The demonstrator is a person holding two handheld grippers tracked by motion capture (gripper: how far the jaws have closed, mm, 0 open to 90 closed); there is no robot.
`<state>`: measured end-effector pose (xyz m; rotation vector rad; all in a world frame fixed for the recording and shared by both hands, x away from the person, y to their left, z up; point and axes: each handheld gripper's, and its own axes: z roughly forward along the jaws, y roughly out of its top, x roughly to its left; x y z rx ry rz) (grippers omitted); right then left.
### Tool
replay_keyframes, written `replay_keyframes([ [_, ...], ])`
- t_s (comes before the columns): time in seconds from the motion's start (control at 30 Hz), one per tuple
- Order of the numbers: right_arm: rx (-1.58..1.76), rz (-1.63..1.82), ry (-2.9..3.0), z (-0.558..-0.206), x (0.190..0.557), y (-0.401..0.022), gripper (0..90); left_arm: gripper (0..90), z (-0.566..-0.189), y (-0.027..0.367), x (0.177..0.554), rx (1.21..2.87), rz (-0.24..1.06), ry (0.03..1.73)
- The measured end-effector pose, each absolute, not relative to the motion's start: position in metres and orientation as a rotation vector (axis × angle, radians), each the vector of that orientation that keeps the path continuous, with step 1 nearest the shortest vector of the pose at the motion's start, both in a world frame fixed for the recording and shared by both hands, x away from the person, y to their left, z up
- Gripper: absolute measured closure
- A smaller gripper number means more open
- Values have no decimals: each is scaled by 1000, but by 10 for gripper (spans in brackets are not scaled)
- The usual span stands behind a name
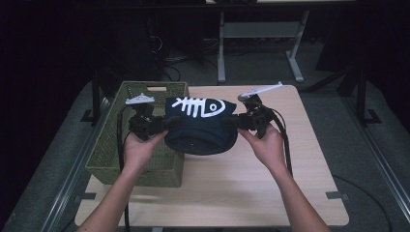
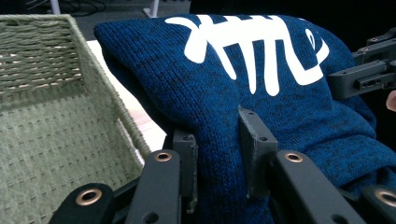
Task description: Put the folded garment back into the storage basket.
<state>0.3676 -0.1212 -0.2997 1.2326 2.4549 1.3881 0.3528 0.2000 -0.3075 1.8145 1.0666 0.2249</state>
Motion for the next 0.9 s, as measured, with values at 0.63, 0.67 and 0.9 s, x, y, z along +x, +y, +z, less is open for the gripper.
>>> replay_keyframes([
  [0.63, 1147, 1390, 2513, -290, 377, -73, 729, 706, -301, 248, 347, 1807, 272, 1108],
  [0.67, 1159, 1389, 2517, -290, 377, -71, 728, 706, -301, 251, 346, 1808, 273, 1111],
  [0.9, 1138, 1397, 2534, -295, 381, -54, 728, 705, -302, 267, 344, 1824, 287, 1129],
])
